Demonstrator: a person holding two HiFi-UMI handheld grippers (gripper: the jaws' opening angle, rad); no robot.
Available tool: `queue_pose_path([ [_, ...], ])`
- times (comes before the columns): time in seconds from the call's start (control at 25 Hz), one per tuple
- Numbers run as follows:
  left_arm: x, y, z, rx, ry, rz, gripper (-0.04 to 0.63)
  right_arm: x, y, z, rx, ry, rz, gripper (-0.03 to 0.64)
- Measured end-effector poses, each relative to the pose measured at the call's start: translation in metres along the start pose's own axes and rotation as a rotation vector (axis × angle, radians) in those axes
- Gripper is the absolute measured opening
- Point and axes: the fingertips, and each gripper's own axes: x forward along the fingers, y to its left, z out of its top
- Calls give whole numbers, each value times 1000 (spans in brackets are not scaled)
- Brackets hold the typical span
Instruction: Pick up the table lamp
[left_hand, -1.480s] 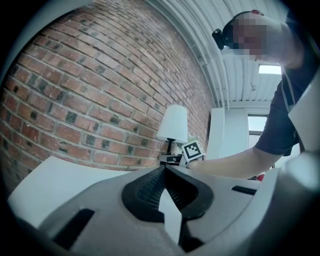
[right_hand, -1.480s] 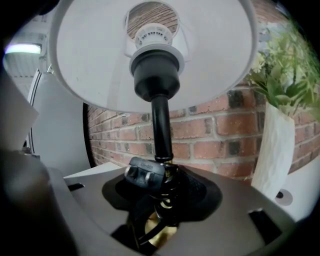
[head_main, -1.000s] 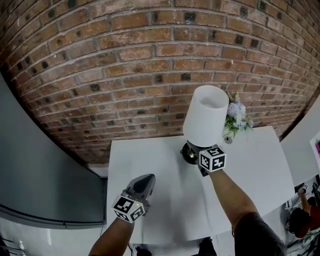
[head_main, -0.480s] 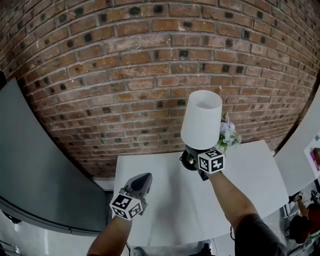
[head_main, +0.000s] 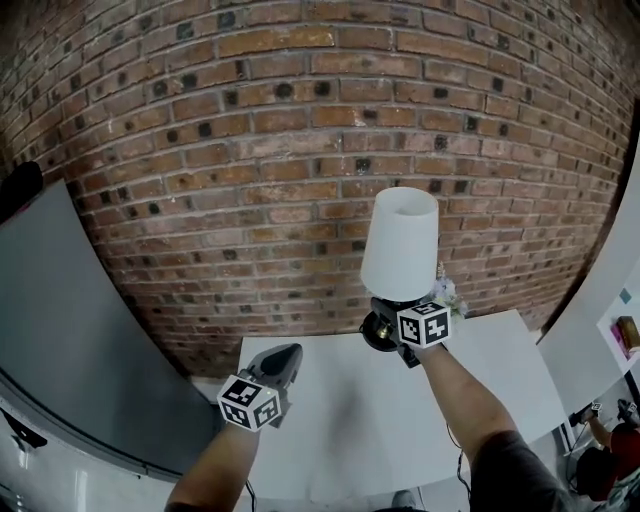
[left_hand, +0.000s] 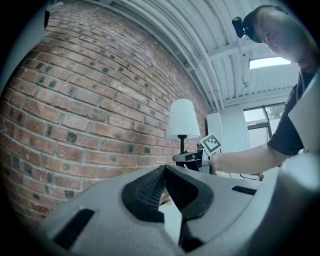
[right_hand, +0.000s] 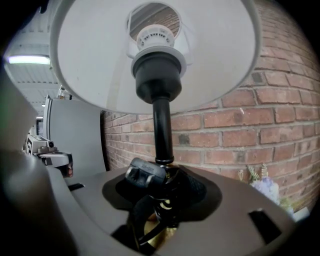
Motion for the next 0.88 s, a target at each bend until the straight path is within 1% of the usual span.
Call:
queue_pose_path([
  [0.32,-9,-2,60,37,-16,10,5,-25,17,64,-17,-12,11,187],
  [0.6,-22,-4,118,53,-42,28,5,-45,36,121,-24,-25,30,184],
  [0.76,-28,-6,149,83,-55,39,5,-52,48,141,-37,-10,53,179],
  [0.88,-33,-9,171,86,-72,42,5,-59,55,155,-47,-17,56,176],
])
